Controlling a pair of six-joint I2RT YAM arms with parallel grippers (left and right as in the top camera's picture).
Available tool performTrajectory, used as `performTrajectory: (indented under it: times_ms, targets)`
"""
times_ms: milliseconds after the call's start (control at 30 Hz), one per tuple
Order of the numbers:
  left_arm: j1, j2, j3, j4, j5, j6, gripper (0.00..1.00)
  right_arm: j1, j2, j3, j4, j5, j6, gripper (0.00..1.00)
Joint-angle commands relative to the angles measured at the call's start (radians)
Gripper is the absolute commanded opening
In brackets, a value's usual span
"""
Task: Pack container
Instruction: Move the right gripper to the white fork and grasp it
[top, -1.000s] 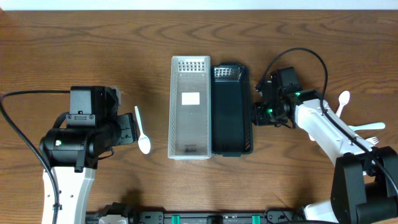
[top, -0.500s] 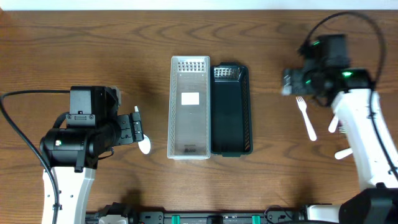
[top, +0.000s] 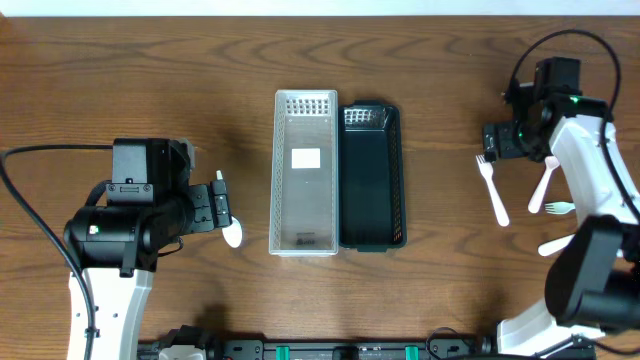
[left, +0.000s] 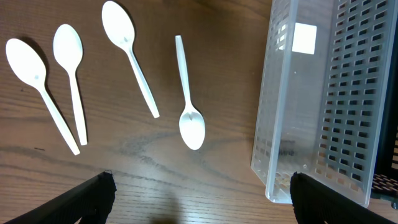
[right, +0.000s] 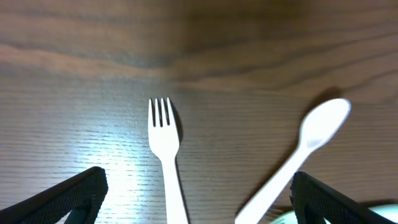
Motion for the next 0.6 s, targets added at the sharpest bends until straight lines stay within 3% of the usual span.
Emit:
performTrajectory:
  times_ms: [0,567]
  targets:
    - [0.005,0.0,0.018,-0.003,-0.002,0.003,0.92,-0.003,0.064,0.002,-0.004,0.005,-0.025,0.96]
    - [0.005,0.0,0.018,0.001,-0.001,0.003,0.92,-0.001,0.232,0.002,0.018,-0.008,-0.024,0.93]
